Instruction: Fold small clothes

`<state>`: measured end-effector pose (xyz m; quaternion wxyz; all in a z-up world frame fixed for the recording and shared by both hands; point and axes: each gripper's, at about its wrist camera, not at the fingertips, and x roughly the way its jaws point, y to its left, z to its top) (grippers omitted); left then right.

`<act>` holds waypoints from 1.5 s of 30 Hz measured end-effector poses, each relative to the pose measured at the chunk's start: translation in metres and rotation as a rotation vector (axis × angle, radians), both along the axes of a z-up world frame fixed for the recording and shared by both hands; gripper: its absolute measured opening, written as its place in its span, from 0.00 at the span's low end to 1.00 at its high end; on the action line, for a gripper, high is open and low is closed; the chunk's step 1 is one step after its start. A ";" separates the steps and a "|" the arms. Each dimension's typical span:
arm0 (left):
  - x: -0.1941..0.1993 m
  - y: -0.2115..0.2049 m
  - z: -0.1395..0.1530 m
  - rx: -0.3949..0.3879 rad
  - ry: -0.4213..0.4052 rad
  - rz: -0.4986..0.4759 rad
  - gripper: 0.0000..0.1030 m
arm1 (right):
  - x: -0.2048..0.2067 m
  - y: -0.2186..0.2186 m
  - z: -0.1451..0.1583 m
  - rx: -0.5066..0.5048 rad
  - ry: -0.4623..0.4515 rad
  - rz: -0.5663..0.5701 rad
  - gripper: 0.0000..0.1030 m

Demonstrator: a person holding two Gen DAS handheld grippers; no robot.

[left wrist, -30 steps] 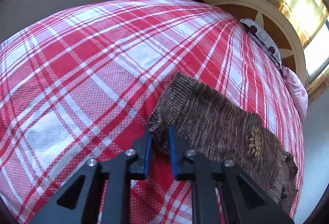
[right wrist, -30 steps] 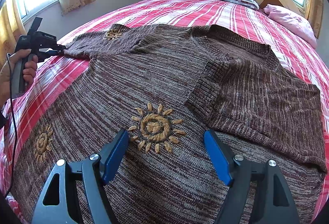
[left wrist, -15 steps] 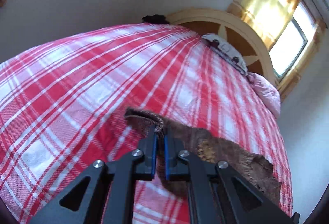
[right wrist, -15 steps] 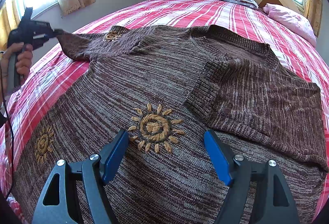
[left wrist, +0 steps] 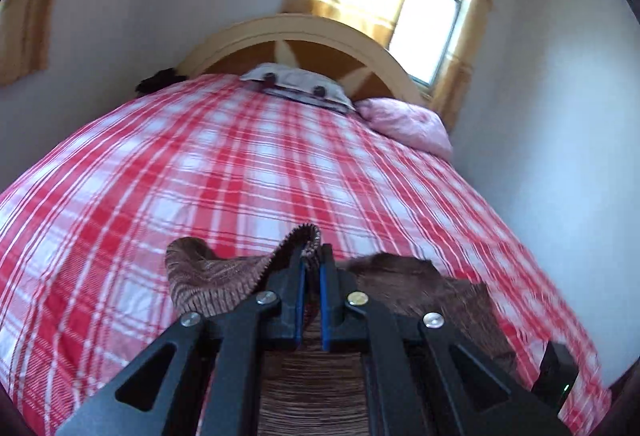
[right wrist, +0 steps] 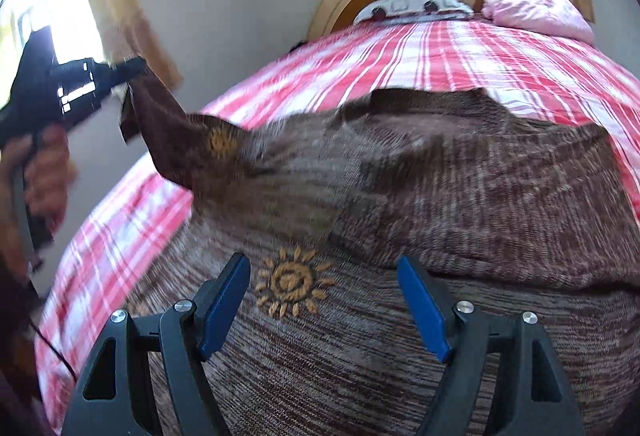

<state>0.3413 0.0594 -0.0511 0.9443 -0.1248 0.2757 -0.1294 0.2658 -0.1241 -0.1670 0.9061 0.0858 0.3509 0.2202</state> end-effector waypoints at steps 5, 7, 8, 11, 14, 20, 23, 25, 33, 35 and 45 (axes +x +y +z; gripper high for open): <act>0.003 -0.061 -0.022 0.046 0.033 -0.118 0.06 | -0.006 -0.020 0.005 0.112 -0.038 -0.062 0.75; 0.006 -0.082 -0.036 0.046 0.063 -0.151 0.06 | -0.008 -0.026 0.006 0.146 -0.049 -0.082 0.75; 0.006 -0.090 -0.040 0.050 0.072 -0.161 0.06 | -0.009 -0.028 0.006 0.159 -0.055 -0.089 0.75; 0.006 -0.113 -0.057 0.057 0.112 -0.225 0.08 | -0.013 -0.038 0.008 0.196 -0.076 -0.110 0.75; -0.001 -0.119 -0.063 0.057 0.122 -0.281 0.14 | -0.017 -0.048 0.008 0.228 -0.089 -0.142 0.75; -0.022 -0.076 -0.046 0.086 0.021 -0.238 0.75 | -0.014 -0.056 0.006 0.255 -0.077 -0.166 0.75; -0.014 -0.045 -0.052 0.261 0.020 -0.050 0.76 | -0.014 -0.053 0.006 0.239 -0.076 -0.170 0.75; -0.007 -0.029 -0.068 0.421 0.050 0.105 0.76 | -0.014 -0.051 0.005 0.214 -0.072 -0.175 0.75; 0.009 0.008 -0.109 0.416 0.236 0.180 0.77 | 0.003 0.042 0.029 -0.241 -0.043 0.012 0.75; 0.011 0.003 -0.116 0.408 0.261 0.138 0.84 | 0.003 0.076 0.028 -0.382 -0.098 0.090 0.75; 0.013 0.019 -0.125 0.313 0.295 0.132 0.94 | 0.055 0.124 0.000 -0.436 -0.010 0.120 0.23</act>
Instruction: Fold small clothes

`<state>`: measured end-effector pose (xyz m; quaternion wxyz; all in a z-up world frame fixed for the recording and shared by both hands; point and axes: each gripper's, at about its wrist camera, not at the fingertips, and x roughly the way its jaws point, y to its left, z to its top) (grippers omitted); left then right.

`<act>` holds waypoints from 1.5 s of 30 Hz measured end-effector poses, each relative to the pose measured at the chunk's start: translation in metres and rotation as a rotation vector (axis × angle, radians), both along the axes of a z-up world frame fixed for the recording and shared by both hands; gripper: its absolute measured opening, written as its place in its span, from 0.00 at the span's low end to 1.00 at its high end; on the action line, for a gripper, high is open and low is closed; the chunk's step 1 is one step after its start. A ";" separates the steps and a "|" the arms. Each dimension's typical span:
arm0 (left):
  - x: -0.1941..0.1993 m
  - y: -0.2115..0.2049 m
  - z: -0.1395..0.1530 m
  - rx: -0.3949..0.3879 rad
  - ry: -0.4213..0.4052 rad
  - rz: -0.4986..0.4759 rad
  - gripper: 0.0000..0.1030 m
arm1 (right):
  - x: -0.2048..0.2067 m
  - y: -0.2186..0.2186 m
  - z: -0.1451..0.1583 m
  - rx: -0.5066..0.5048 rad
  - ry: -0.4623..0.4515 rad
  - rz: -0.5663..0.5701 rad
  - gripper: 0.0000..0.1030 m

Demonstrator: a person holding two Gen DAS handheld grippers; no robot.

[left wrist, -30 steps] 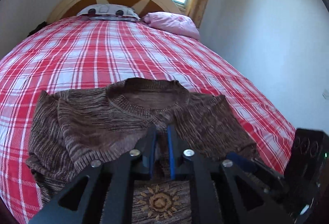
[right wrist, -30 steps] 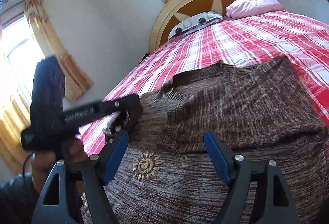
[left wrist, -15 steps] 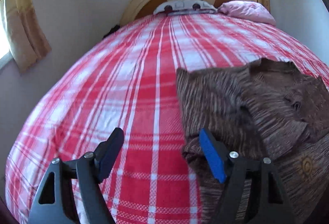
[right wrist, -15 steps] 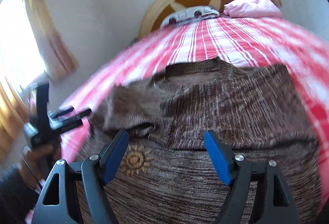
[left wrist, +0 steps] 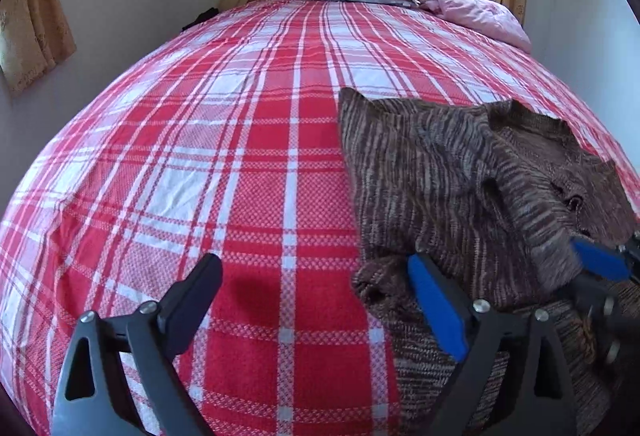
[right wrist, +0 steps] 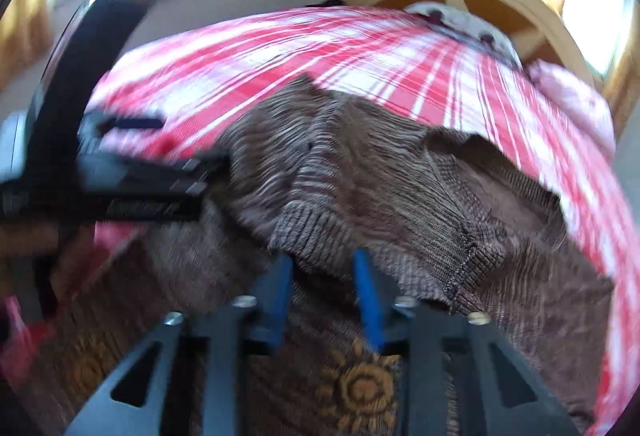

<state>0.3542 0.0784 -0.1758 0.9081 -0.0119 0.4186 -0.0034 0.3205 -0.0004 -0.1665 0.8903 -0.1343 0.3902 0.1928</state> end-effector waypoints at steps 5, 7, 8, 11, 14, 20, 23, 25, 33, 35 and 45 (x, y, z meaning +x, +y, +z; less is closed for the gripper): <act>0.002 0.002 -0.003 -0.032 0.013 0.003 0.96 | 0.031 -0.032 0.018 0.015 -0.006 -0.142 0.09; 0.001 0.002 -0.003 -0.031 0.013 0.002 0.96 | 0.046 -0.050 0.020 -0.016 -0.015 -0.228 0.09; 0.001 0.002 -0.002 -0.033 0.013 0.003 0.96 | 0.053 -0.055 0.020 -0.025 -0.014 -0.262 0.09; 0.002 0.001 -0.003 -0.038 0.014 0.004 0.96 | 0.072 -0.086 0.019 -0.012 0.019 -0.380 0.15; 0.003 0.003 -0.004 -0.048 0.017 0.005 0.97 | 0.060 -0.107 0.026 0.138 0.053 -0.365 0.45; 0.003 0.006 -0.004 -0.062 0.019 0.006 0.97 | 0.022 -0.081 0.015 0.211 0.149 -0.183 0.50; 0.003 0.007 -0.004 -0.063 0.018 0.006 0.98 | 0.020 -0.071 0.001 0.170 0.170 -0.180 0.41; 0.003 0.007 -0.004 -0.063 0.019 0.008 0.98 | 0.019 -0.070 -0.006 0.167 0.174 -0.211 0.31; 0.004 0.007 -0.004 -0.060 0.022 0.008 0.99 | 0.001 -0.053 0.024 0.135 0.084 -0.162 0.07; 0.004 0.008 -0.005 -0.060 0.024 0.008 1.00 | -0.004 -0.055 0.024 0.095 0.076 -0.188 0.07; 0.003 0.007 -0.005 -0.069 0.022 -0.009 1.00 | -0.016 -0.070 0.019 0.034 -0.022 -0.266 0.62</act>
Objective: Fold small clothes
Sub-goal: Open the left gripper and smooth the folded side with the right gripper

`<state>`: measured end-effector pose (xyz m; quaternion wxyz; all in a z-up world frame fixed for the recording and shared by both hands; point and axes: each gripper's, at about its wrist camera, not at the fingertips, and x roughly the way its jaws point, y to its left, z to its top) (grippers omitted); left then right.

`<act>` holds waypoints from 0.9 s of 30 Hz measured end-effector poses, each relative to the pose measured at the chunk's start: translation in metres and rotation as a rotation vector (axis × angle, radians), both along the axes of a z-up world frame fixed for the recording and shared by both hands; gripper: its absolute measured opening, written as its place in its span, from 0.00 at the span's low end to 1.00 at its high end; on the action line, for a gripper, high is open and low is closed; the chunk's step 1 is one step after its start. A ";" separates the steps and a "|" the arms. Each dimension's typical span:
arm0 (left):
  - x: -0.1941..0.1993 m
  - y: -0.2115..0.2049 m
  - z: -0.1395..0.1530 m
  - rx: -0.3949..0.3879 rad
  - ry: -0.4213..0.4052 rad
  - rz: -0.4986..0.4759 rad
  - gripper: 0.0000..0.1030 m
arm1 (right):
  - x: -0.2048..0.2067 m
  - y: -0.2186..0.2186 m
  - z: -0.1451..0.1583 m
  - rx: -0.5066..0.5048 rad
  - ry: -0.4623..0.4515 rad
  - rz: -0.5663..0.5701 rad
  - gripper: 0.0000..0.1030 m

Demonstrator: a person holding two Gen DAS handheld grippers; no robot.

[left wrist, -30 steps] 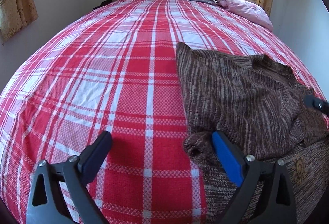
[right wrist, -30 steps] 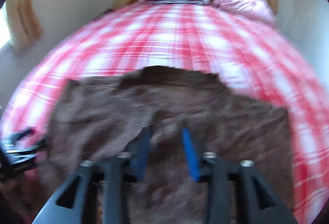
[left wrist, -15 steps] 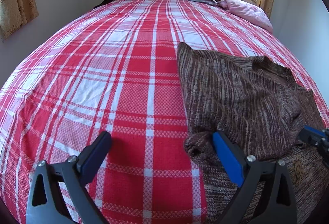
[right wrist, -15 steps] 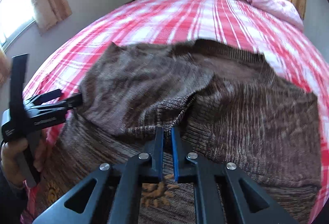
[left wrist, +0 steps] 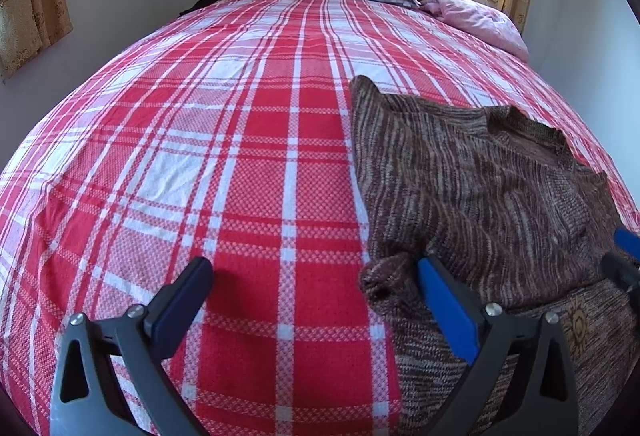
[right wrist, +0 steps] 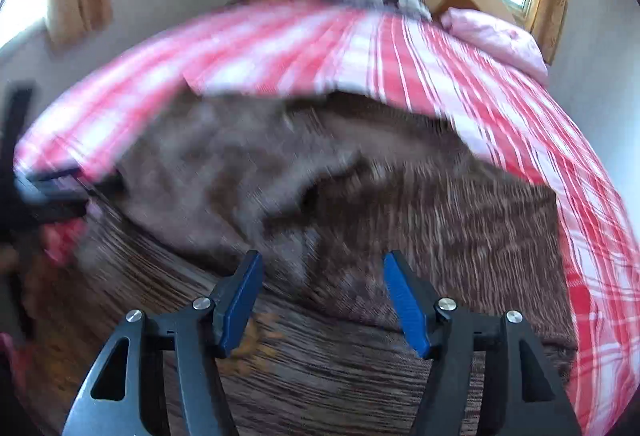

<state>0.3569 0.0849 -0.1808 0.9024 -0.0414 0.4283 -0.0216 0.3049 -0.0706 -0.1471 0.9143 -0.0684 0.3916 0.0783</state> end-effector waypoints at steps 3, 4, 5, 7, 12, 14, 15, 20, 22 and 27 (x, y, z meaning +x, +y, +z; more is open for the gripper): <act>0.000 0.000 -0.001 -0.003 0.010 -0.007 1.00 | -0.002 0.016 0.021 0.114 -0.056 0.120 0.62; 0.000 -0.001 -0.001 -0.001 0.011 -0.009 1.00 | 0.003 0.019 0.021 0.135 -0.039 0.132 0.62; -0.001 -0.001 -0.001 0.002 0.013 -0.010 1.00 | 0.013 0.022 0.018 0.186 0.003 0.155 0.62; -0.003 -0.002 -0.001 0.005 0.012 -0.014 1.00 | 0.037 0.018 0.002 0.223 0.101 0.117 0.62; -0.003 -0.004 -0.002 0.013 0.016 -0.013 1.00 | 0.068 -0.045 -0.031 0.190 0.160 -0.148 0.62; -0.003 -0.004 -0.003 0.012 0.014 -0.015 1.00 | 0.062 -0.060 -0.029 0.272 0.129 -0.133 0.61; -0.003 -0.003 -0.002 0.008 0.014 -0.014 1.00 | 0.056 -0.062 -0.025 0.266 0.106 -0.143 0.61; -0.004 -0.003 -0.002 0.000 0.009 -0.014 1.00 | 0.035 -0.021 0.008 0.242 -0.019 0.021 0.61; -0.004 -0.002 -0.002 0.000 0.010 -0.012 1.00 | 0.033 0.002 0.007 0.202 -0.007 0.103 0.61; -0.005 -0.004 -0.002 0.014 0.010 -0.009 1.00 | 0.054 -0.005 -0.034 0.095 0.148 0.023 0.61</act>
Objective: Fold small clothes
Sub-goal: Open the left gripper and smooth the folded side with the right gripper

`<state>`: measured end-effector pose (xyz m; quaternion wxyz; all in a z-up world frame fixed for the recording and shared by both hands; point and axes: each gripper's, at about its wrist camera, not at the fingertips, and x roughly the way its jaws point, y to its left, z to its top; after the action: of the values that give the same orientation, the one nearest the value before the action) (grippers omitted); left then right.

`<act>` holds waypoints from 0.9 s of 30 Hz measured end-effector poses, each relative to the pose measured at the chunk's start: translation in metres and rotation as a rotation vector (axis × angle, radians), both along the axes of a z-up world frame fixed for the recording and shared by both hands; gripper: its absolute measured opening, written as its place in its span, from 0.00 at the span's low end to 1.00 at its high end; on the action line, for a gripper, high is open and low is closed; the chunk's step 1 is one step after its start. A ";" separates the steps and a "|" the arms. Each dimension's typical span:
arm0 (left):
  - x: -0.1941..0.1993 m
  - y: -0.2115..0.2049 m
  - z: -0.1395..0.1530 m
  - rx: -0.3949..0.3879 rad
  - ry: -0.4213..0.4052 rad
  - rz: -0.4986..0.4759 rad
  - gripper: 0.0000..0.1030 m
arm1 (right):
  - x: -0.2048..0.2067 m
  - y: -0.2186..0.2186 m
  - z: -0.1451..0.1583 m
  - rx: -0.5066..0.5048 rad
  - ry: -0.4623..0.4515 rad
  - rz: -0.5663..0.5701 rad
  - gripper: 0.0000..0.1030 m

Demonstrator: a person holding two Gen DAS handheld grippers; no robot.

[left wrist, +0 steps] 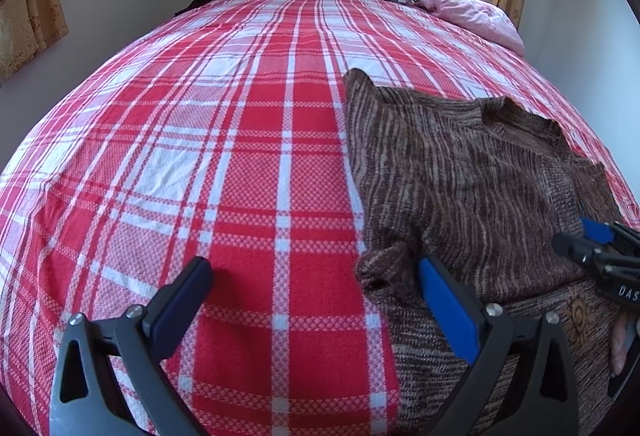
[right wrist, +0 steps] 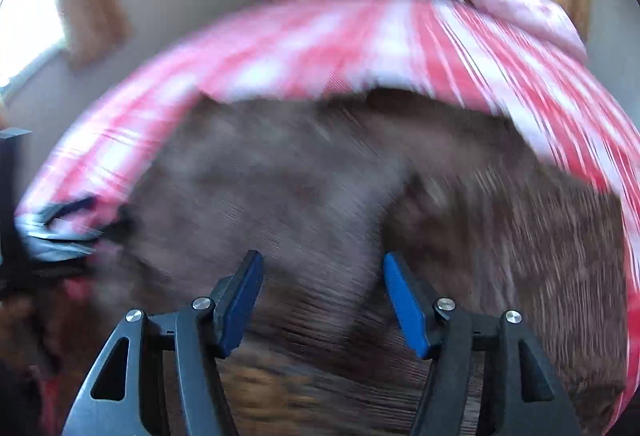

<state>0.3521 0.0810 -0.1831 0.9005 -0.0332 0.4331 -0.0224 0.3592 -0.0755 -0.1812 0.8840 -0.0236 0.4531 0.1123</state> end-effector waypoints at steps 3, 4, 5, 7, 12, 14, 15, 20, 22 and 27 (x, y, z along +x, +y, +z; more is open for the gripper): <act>-0.001 -0.003 0.001 0.021 -0.006 0.004 1.00 | -0.002 -0.018 0.002 0.015 -0.033 -0.028 0.61; -0.002 -0.005 0.002 0.034 -0.010 0.008 1.00 | -0.004 -0.021 0.005 0.027 -0.030 -0.034 0.61; -0.004 -0.006 0.003 0.045 -0.012 0.013 1.00 | -0.008 -0.025 0.008 0.039 -0.033 -0.044 0.61; -0.009 -0.009 0.006 0.067 -0.018 0.020 1.00 | -0.016 -0.032 0.014 0.020 -0.055 -0.062 0.61; -0.022 -0.017 0.011 0.114 -0.043 0.018 1.00 | -0.044 -0.057 0.023 0.030 -0.077 -0.089 0.61; -0.024 -0.022 0.010 0.135 -0.039 -0.001 1.00 | -0.054 -0.065 0.024 0.009 -0.088 -0.098 0.62; -0.024 -0.025 0.010 0.152 -0.038 -0.008 1.00 | -0.058 -0.068 0.023 -0.001 -0.087 -0.101 0.62; -0.029 -0.033 0.012 0.200 -0.052 -0.026 1.00 | -0.071 -0.083 0.015 0.010 -0.063 -0.124 0.62; -0.033 -0.034 0.015 0.194 -0.055 -0.030 1.00 | -0.077 -0.083 0.013 0.007 -0.068 -0.123 0.62; -0.048 -0.034 0.019 0.179 -0.067 -0.035 1.00 | -0.091 -0.085 0.013 0.000 -0.063 -0.122 0.62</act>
<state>0.3040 0.0471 -0.1638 0.9132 0.0558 0.4037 -0.0006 0.2682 -0.1607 -0.1684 0.9031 0.0005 0.4256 0.0571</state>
